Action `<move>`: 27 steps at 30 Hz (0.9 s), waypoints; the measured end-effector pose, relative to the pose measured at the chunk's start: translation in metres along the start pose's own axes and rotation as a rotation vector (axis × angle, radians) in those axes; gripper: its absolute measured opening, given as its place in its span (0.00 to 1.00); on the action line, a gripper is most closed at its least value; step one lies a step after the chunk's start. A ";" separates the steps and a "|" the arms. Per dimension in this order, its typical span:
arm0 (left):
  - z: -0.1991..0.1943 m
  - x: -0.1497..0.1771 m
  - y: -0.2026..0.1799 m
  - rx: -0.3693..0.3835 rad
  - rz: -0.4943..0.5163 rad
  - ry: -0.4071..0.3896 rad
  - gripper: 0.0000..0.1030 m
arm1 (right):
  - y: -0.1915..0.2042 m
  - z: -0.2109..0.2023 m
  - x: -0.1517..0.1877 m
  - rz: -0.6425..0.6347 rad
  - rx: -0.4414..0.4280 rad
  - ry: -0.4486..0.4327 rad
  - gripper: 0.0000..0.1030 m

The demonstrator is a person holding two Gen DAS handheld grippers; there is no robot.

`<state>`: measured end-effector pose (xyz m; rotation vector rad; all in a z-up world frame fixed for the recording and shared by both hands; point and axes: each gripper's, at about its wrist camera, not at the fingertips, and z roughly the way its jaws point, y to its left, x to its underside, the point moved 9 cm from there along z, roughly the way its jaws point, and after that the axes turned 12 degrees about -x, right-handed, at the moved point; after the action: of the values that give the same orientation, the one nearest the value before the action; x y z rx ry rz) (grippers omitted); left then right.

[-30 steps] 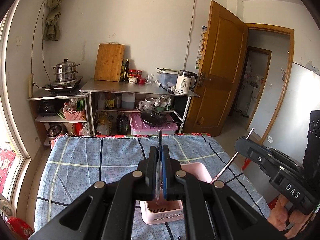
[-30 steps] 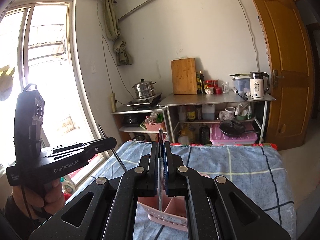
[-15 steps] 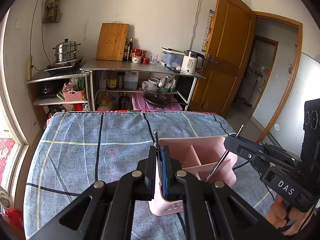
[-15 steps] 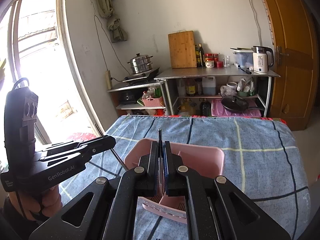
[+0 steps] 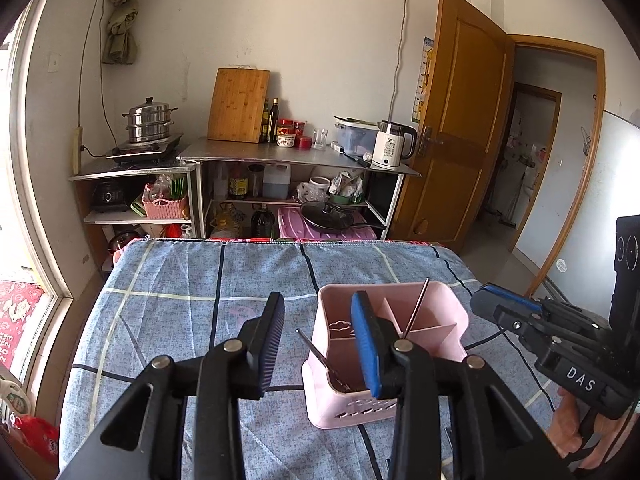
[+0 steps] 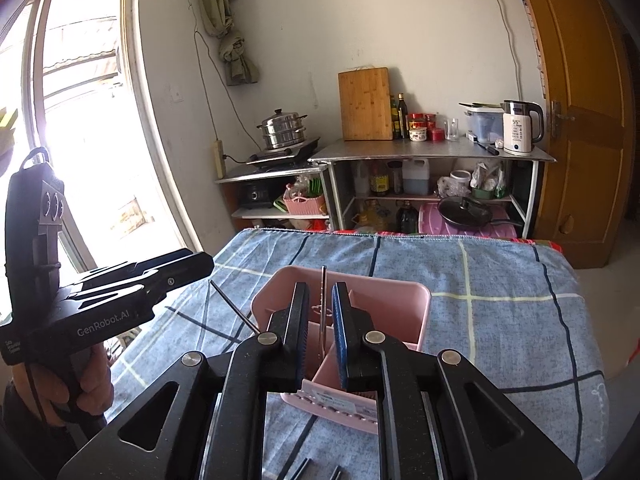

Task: Organize utensils
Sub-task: 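Lower the metal chopsticks into the basket and open both tools, then move both tools down to the light wooden chopsticks on the cloth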

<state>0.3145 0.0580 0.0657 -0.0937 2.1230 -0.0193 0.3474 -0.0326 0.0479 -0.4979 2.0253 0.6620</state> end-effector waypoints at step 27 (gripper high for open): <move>-0.094 0.170 -0.066 0.154 0.048 0.152 0.36 | 0.016 -0.102 0.153 0.067 0.032 0.080 0.12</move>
<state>0.1497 -0.0223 -0.0253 0.0515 2.2667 -0.1661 0.1960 -0.0975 -0.0362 -0.4459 2.1328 0.6581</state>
